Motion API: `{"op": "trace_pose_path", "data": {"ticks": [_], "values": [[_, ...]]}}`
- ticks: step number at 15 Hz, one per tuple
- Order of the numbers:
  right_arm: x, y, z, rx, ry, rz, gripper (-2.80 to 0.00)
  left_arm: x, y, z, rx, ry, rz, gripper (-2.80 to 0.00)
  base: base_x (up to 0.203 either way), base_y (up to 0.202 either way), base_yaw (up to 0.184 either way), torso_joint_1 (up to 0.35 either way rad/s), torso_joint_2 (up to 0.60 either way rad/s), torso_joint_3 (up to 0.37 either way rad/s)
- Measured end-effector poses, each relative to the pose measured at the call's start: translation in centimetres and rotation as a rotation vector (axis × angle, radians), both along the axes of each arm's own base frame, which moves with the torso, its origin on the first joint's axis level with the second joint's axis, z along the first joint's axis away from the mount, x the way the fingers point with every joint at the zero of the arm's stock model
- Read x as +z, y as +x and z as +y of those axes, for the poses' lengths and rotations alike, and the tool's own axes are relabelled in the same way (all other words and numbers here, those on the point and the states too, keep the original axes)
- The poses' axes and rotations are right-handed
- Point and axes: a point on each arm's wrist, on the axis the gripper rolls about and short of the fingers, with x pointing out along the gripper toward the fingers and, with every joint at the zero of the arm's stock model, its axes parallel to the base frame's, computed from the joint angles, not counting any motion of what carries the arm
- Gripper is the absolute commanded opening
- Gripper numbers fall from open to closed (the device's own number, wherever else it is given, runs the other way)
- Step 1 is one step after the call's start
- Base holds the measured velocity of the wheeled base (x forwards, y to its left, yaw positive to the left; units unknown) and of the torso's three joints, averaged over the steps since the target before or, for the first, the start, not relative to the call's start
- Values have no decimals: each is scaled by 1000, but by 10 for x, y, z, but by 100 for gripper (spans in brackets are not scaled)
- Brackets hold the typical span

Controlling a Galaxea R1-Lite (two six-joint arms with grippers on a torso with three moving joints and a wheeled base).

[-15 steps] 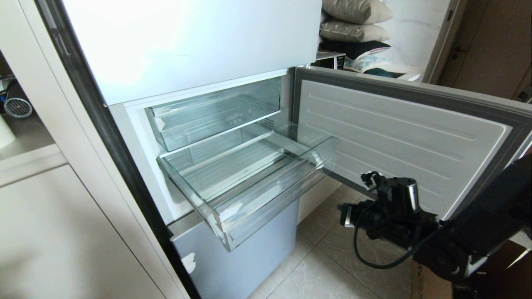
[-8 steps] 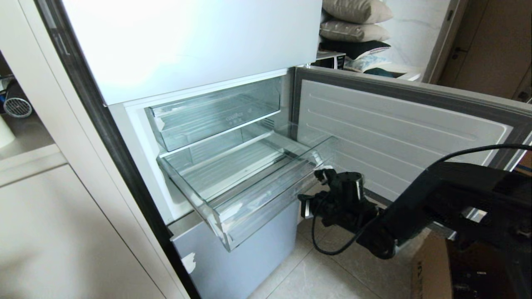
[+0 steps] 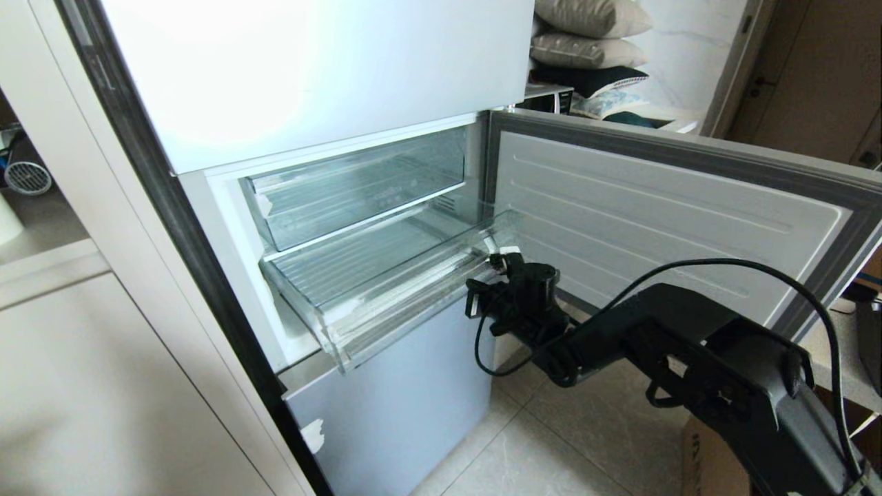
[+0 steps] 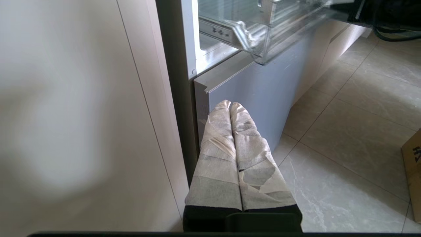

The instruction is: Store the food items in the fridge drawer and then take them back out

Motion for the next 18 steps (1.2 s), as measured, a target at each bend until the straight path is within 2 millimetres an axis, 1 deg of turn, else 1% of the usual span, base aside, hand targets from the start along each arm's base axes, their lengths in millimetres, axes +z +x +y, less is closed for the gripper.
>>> {"op": "trace_pose_path", "data": {"ticks": [1,3,5,6,8,10,13,15,18], "values": [[-1,-2,0,-6,6,-8,-280,0,0,0,0,0,0,-280,0,0,0,0,0,0],[-7,-17,-5,-8,-3,14,-280,0,0,0,0,0,0,-280,0,0,0,0,0,0],[0,-36,-5,6,-3,17,-280,0,0,0,0,0,0,-280,0,0,0,0,0,0],[3,-47,-1,21,-9,21,-280,0,0,0,0,0,0,-280,0,0,0,0,0,0],[4,-69,2,49,-46,22,-280,0,0,0,0,0,0,-280,0,0,0,0,0,0],[-1,-89,-2,68,-98,1,-280,0,0,0,0,0,0,-280,0,0,0,0,0,0],[-5,-113,-16,73,-109,-74,-280,0,0,0,0,0,0,-280,0,0,0,0,0,0],[-3,-122,-22,70,-101,-114,-280,0,0,0,0,0,0,-280,0,0,0,0,0,0],[-5,-126,-26,68,-110,-104,-280,0,0,0,0,0,0,-280,3,0,30,2,1,1]]}}
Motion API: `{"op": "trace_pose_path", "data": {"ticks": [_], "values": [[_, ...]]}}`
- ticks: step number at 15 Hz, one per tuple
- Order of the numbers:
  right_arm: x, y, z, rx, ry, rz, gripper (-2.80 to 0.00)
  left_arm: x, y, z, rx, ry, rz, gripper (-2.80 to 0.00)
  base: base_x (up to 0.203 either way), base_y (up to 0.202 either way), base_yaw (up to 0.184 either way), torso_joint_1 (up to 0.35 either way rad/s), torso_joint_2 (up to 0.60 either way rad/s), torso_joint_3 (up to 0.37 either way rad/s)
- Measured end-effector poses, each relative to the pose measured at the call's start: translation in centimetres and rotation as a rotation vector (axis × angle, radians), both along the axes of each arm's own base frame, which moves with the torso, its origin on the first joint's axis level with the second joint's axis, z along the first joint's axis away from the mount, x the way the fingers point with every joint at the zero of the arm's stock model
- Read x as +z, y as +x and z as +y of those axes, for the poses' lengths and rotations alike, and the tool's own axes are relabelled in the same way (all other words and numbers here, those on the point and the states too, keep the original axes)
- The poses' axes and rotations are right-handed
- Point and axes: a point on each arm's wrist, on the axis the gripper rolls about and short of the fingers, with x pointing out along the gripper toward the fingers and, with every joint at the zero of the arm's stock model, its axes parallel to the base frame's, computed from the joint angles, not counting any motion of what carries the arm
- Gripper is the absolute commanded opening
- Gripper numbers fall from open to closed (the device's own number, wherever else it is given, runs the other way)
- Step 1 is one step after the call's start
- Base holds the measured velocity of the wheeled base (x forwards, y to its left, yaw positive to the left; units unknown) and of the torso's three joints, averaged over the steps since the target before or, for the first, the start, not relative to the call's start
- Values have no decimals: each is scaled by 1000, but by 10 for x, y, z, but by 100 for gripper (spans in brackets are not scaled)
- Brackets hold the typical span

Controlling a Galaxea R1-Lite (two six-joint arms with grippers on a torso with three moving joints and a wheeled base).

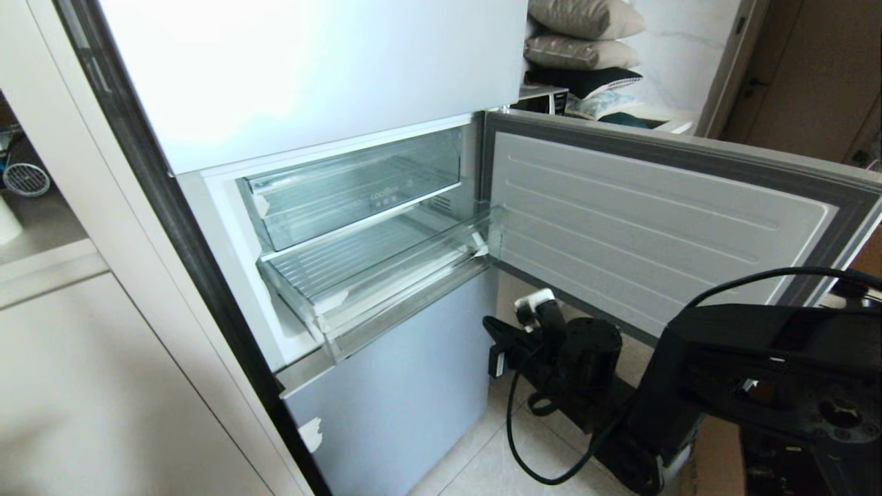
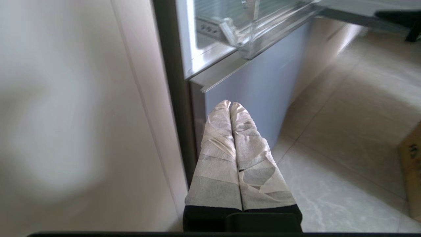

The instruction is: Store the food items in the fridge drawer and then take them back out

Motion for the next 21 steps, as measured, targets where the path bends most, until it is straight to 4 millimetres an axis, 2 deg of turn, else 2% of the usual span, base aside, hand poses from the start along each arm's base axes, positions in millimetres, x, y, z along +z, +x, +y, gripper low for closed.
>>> {"op": "trace_pose_path", "data": {"ticks": [3,7,11,13,15,21], "values": [[-3,-2,0,2,-9,13,-280,0,0,0,0,0,0,-280,3,-6,170,3,1,0],[-9,-3,-10,-29,-37,38,-280,0,0,0,1,0,0,-280,1,-7,168,2,2,3],[-22,0,-33,-140,-82,85,-280,0,0,0,0,0,0,-280,-1,-2,42,-1,1,2],[-22,9,-38,-154,-68,77,-280,0,0,0,0,0,0,-280,0,0,0,0,0,0],[-15,24,-34,-151,-29,25,-280,0,0,0,0,0,0,-280,0,0,0,0,0,0],[1,87,-4,-147,56,-101,-280,0,0,0,0,0,0,-280,0,0,0,0,0,0]]}}
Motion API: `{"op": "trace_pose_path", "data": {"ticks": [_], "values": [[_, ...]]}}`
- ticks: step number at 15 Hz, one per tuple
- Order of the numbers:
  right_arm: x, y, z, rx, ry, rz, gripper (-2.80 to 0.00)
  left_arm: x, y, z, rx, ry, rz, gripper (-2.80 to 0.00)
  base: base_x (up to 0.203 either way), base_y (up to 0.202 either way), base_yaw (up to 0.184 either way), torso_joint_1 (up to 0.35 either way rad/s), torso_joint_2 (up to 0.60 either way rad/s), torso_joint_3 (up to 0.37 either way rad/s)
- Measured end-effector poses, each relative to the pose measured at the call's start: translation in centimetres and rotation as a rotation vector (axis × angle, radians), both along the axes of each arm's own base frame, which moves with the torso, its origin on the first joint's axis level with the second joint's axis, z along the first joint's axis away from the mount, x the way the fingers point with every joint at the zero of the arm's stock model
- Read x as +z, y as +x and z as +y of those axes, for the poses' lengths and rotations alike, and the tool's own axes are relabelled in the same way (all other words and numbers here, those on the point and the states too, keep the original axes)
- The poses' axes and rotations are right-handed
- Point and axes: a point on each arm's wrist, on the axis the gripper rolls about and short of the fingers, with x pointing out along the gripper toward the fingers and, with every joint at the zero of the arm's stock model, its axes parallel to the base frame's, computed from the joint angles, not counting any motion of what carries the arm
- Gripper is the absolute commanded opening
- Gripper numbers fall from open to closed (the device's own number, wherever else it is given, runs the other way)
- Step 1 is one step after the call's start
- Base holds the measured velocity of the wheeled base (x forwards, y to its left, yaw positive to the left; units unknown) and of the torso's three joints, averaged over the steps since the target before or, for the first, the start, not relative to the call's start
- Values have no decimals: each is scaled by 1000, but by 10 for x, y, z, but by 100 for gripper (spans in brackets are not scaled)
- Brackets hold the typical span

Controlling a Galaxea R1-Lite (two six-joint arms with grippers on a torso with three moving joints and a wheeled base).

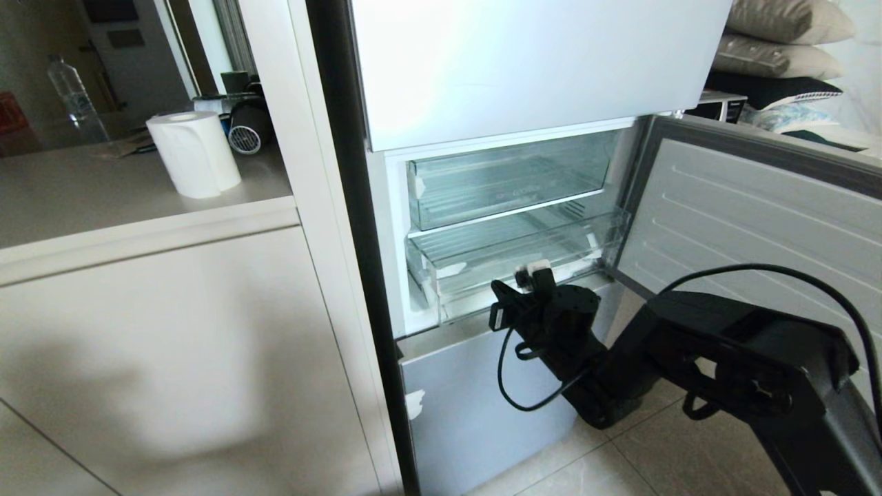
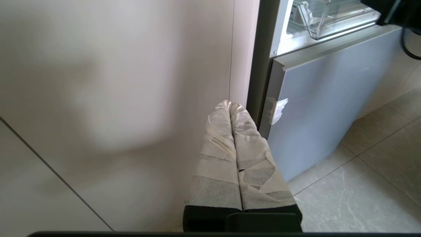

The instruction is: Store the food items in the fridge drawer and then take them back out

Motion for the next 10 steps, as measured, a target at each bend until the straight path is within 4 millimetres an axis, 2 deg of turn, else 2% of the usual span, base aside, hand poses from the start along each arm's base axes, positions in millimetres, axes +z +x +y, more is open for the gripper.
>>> {"op": "trace_pose_path", "data": {"ticks": [3,5,6,8,10], "values": [[8,32,19,-3,33,-53,-280,0,0,0,0,0,0,-280,0,0,0,0,0,0],[8,40,24,-9,49,-67,-280,0,0,0,0,0,0,-280,0,0,0,0,0,0],[8,37,25,-7,54,-65,-280,0,0,0,0,0,0,-280,0,0,0,0,0,0],[-1,20,20,2,41,-9,-280,0,0,0,0,0,0,-280,0,0,0,0,0,0],[-13,-19,7,19,-5,94,-280,0,0,0,0,0,0,-280,0,0,0,0,0,0]]}}
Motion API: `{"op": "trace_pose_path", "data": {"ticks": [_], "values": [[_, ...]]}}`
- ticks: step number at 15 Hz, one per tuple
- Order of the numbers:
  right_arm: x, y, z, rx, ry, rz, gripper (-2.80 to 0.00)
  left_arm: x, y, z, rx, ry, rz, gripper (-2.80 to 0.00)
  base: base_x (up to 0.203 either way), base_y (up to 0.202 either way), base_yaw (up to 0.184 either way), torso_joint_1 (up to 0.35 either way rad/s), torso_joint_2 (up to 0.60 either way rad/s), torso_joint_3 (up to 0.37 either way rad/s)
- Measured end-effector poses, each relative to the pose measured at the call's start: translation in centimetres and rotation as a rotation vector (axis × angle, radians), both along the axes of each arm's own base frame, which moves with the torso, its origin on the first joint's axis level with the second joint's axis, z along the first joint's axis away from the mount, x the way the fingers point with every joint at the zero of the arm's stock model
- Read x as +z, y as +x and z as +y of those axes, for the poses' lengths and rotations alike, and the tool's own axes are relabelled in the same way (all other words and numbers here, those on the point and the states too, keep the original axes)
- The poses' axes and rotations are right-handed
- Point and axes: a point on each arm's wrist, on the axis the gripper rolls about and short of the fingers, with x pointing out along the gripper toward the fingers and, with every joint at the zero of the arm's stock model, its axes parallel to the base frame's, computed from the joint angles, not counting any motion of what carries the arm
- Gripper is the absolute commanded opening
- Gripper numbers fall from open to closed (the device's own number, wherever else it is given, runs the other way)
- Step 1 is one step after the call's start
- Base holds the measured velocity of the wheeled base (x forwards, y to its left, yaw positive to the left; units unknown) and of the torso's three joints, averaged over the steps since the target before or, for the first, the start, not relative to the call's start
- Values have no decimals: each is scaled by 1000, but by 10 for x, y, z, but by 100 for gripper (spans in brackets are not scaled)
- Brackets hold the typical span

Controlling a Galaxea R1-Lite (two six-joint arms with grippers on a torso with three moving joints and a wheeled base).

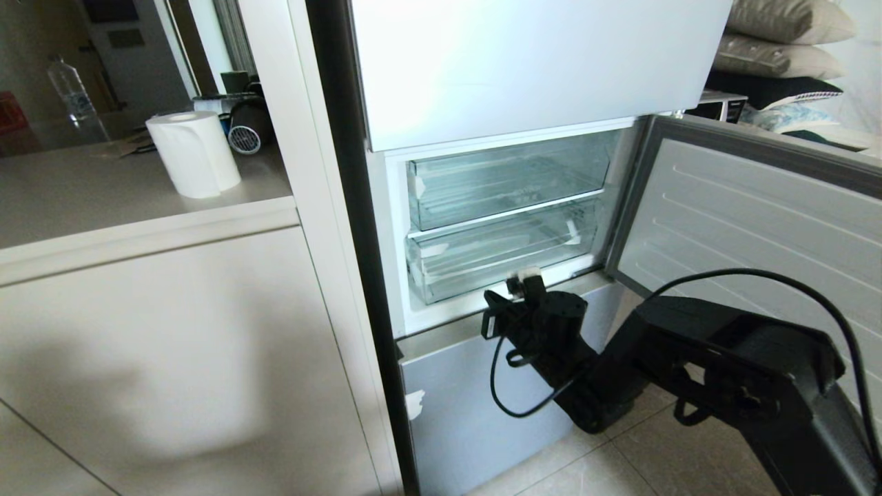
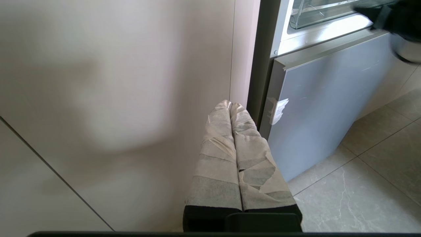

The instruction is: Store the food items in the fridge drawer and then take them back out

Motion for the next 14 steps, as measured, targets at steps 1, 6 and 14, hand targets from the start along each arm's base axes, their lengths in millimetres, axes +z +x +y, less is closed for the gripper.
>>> {"op": "trace_pose_path", "data": {"ticks": [1,6,14], "values": [[-1,-24,-9,15,-25,49,-280,0,0,0,0,0,0,-280,0,0,0,0,0,0],[54,-153,-75,63,-48,153,-280,0,0,0,0,0,0,-280,0,0,0,0,0,0],[133,-287,-168,-186,116,-72,-280,0,0,0,0,0,0,-280,0,0,0,0,0,0]]}}
